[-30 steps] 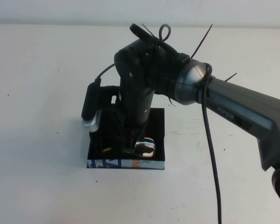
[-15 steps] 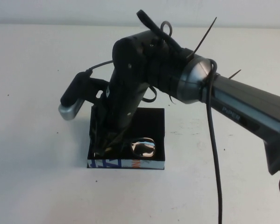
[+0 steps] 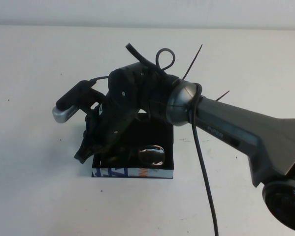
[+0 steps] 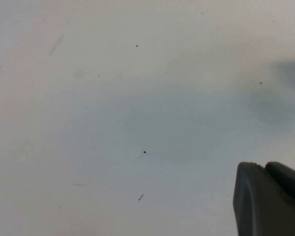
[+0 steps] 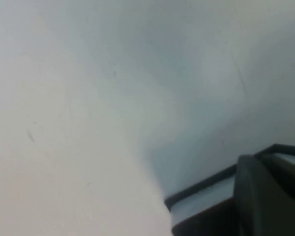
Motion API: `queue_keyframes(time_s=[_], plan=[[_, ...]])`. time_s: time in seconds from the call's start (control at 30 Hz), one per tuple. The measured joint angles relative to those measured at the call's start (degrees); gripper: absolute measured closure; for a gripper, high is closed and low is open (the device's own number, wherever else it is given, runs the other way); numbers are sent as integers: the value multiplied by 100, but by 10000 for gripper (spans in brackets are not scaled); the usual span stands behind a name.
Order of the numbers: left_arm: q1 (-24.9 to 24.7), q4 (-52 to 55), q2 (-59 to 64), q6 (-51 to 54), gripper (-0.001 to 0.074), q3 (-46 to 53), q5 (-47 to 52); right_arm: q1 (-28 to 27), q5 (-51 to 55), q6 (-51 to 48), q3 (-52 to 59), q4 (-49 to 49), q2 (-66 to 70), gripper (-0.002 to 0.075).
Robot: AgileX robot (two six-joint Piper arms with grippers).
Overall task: Return glasses to glasses case
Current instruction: Place the glasses in the glasses case
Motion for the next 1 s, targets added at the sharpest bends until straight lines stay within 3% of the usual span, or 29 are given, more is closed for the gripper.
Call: queue_keyframes(time_s=[0.5, 0.7, 1.0], plan=[[0, 0, 0, 0, 738, 0, 0, 0, 283, 24, -111, -222, 61, 734], [0, 0, 0, 0, 738, 0, 0, -33, 834, 24, -215, -779, -443, 734], [0, 0, 0, 0, 738, 0, 0, -664, 1750, 408, -220, -1258, -1009, 734]])
